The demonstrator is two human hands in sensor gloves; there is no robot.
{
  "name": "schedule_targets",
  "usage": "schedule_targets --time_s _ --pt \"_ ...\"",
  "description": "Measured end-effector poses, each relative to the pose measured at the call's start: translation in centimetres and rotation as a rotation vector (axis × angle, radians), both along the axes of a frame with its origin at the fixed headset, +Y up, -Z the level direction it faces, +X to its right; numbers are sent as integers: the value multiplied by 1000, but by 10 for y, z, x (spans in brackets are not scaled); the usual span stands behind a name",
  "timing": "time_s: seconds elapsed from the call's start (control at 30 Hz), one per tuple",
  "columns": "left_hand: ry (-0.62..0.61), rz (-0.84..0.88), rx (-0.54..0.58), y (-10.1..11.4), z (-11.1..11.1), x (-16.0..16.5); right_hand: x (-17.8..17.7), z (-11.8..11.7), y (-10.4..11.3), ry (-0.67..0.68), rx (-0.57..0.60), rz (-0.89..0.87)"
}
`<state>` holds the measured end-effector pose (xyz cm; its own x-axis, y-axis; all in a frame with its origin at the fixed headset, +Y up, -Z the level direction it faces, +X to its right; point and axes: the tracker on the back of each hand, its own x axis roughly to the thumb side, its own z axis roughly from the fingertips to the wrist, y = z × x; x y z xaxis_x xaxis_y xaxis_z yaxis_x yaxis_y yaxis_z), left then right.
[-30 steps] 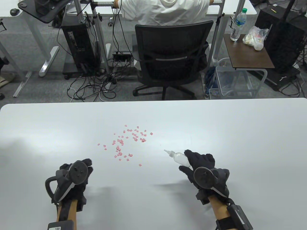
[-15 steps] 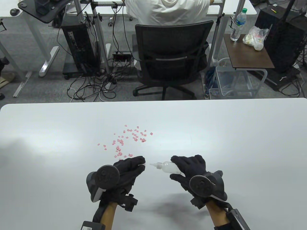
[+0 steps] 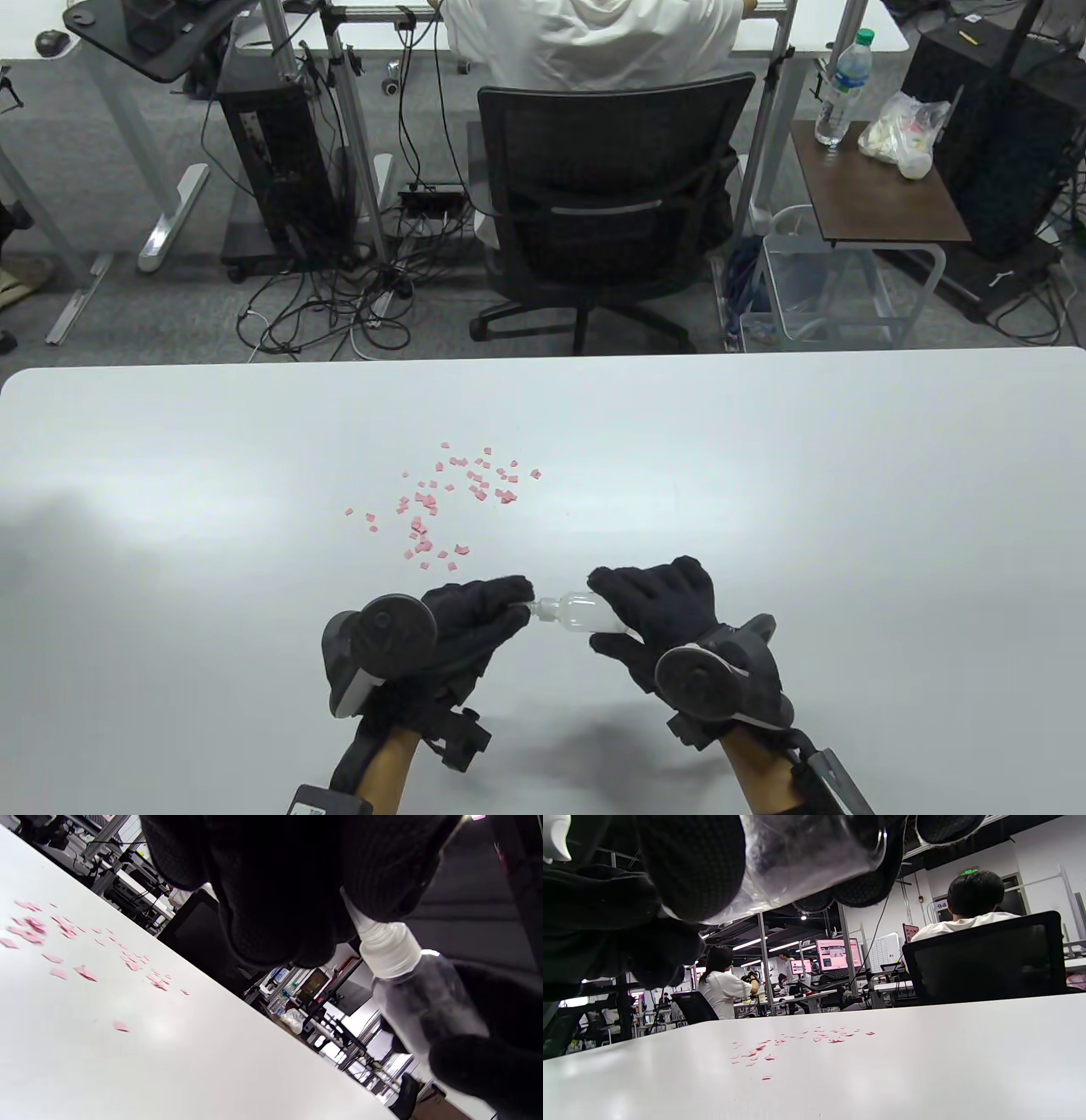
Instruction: Squeeze empty conical bottle to blow paper scraps with air puff
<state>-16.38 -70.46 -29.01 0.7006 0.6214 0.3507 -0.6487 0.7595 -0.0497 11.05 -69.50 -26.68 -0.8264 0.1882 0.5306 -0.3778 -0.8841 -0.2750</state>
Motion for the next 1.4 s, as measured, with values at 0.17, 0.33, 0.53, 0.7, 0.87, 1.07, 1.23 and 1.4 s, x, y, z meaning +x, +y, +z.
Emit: schedule_targets --time_s 0.17,0.33,0.53,0.7,0.87,1.07,1.23,1.4 --pt "18 -60 76 -2 6 1 -5 -2 -7 16 -57 24" --pt "54 -60 153 -4 11 4 -3 -4 -14 21 -156 -53" --pt "44 -123 217 -3 14 6 -2 -10 -17 47 -231 -74" --pt "23 -248 270 -6 18 15 -3 -8 -17 51 -196 -3" --pt "4 -389 456 -4 28 24 2 -18 -22 91 -438 -55" --pt "-12 -483 398 -5 26 32 5 -13 -18 85 -248 -13" --pt "-62 -621 361 -14 26 39 -2 -9 -22 83 -173 100" --pt "-70 -685 563 -12 34 39 -2 -16 -27 123 -355 60"
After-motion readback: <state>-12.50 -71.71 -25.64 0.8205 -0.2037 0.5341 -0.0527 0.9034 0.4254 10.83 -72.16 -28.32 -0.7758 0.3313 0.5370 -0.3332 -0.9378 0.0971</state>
